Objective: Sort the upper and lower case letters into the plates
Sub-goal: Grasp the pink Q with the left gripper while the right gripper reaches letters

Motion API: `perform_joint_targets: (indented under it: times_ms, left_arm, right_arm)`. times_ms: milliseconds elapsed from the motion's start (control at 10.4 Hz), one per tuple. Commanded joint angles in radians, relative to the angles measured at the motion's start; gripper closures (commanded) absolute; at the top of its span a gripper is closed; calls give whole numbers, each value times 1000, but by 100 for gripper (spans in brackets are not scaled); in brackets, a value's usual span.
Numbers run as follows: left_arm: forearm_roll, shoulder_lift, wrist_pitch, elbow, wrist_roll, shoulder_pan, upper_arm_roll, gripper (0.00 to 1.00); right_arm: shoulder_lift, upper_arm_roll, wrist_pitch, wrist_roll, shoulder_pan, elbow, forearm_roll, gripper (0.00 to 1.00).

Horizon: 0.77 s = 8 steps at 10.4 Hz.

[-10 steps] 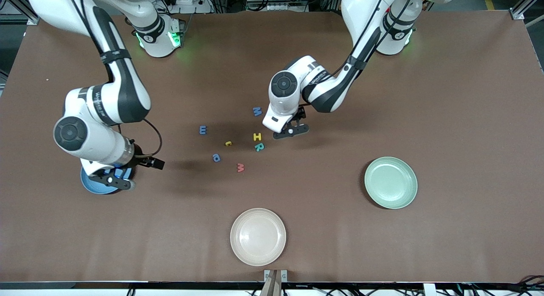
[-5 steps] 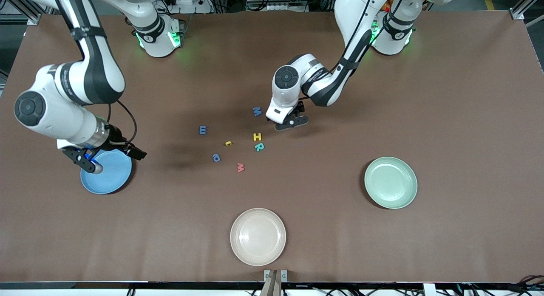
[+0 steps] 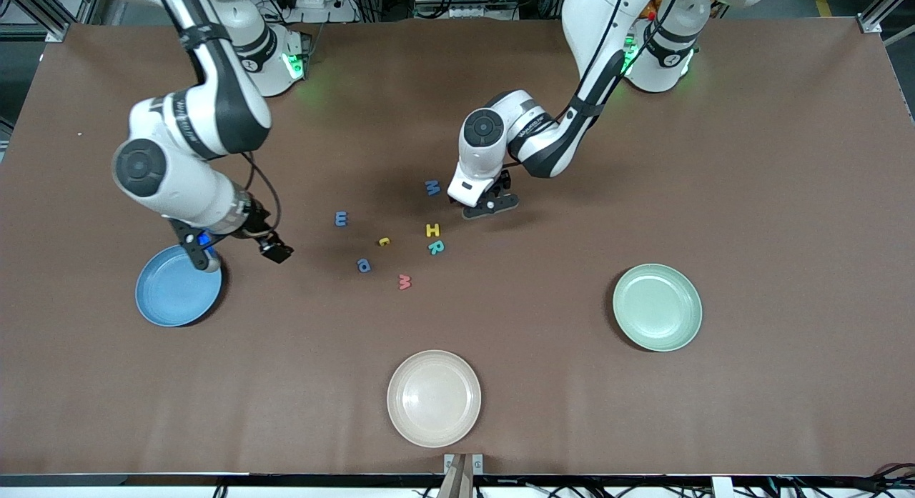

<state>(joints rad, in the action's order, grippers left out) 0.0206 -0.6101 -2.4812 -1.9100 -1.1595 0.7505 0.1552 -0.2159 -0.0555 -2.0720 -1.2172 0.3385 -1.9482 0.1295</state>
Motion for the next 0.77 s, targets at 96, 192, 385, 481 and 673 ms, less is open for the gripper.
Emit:
perform_joint_targets:
  times_ms: [96, 192, 385, 481, 673]
  left_arm:
    - [-7, -5, -30, -6, 0, 10, -8, 11]
    - [-5, -8, -30, -1, 1, 10, -8, 13]
    - [24, -11, -30, -1, 3, 10, -8, 15]
    - [31, -14, -30, 0, 3, 10, -8, 17]
    - [32, -28, -31, 16, 3, 10, -8, 18]
  right_arm:
    - [-111, -4, -137, -161, 34, -2, -11, 0]
    - [-125, -4, -145, -177, 40, -2, -11, 0]
    - [-158, 12, -196, -197, 45, -2, -7, 0]
    - [-195, 35, -259, -243, 46, 0, -8, 0]
    - [-230, 52, -322, -289, 50, 2, -10, 0]
